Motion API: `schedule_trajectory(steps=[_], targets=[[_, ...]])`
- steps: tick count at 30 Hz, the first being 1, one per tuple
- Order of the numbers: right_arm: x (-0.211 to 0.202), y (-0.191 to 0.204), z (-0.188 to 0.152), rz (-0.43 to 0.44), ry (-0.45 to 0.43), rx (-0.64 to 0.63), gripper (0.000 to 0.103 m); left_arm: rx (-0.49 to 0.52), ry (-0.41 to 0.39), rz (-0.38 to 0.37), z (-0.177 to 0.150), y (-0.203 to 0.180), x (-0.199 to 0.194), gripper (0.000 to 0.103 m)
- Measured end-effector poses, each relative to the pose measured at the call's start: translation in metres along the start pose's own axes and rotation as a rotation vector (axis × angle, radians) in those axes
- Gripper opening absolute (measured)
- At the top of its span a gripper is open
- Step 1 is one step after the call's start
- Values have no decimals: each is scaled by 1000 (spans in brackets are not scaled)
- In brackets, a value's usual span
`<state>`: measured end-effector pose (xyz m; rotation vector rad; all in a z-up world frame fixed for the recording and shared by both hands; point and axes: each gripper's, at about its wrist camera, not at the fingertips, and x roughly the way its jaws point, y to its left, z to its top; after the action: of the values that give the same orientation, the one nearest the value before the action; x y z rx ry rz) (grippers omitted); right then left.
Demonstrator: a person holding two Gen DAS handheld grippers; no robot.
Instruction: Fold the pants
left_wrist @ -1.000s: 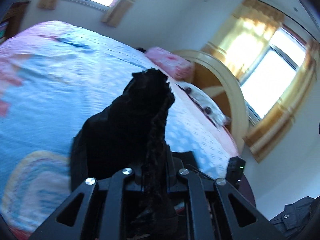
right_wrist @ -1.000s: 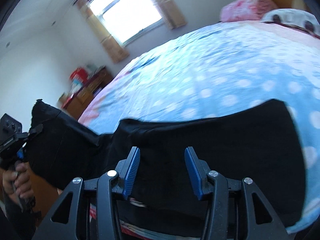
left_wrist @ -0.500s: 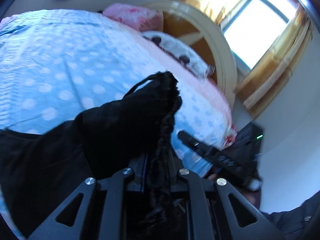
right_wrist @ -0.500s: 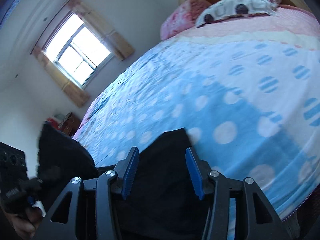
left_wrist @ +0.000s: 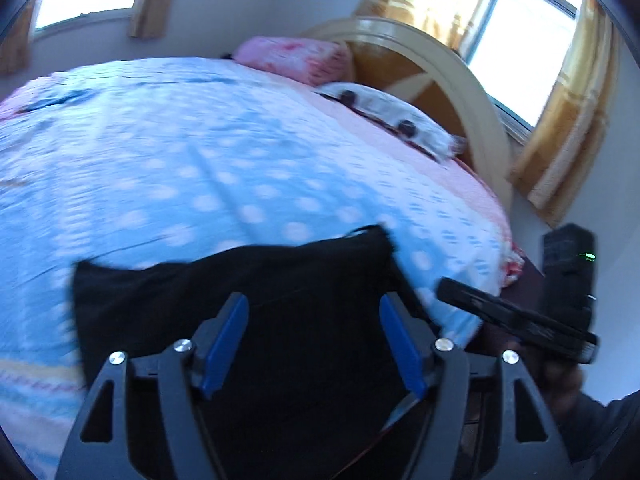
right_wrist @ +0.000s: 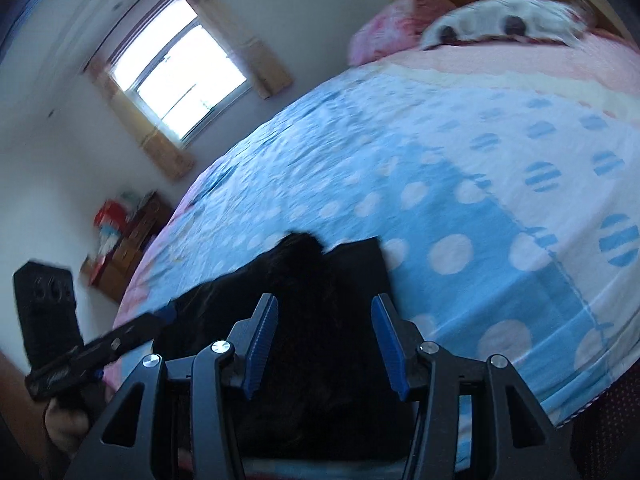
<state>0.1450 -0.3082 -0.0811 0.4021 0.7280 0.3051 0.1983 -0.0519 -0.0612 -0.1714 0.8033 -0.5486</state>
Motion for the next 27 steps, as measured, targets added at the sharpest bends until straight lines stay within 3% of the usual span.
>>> schedule_trajectory(steps=[4,9,12,14,17,18,19,23,27], targets=[[2,40,-20,-55,112,-214,51,-100,-33,71,-22,36,-19,81],[14,38,-44,-122,257,-244,51,-218,-45,77,-46,71,-28,81],[23,44,-53,-136,304,-284,50,-222,-48,69,-51,73,-29,81],[28,44,-54,-164,292,-300,33,-201,-49,71,-53,72,-30,81],[15,50,-48,-116,260,-317,25,-158,-57,116,-53,69,-33,82],[5,56,-45,-108,225,-343,9,-152,-59,128,-53,69,-34,84],[0,59,-39,-119,196,-363,3,-150,-65,140,-54,70,-34,85],[-19,55,-23,-196,160,-411,3,-172,-61,135,-56,74,-29,89],[-15,30,-26,-266,212,-393,3,-151,-50,155,-60,74,-26,89]])
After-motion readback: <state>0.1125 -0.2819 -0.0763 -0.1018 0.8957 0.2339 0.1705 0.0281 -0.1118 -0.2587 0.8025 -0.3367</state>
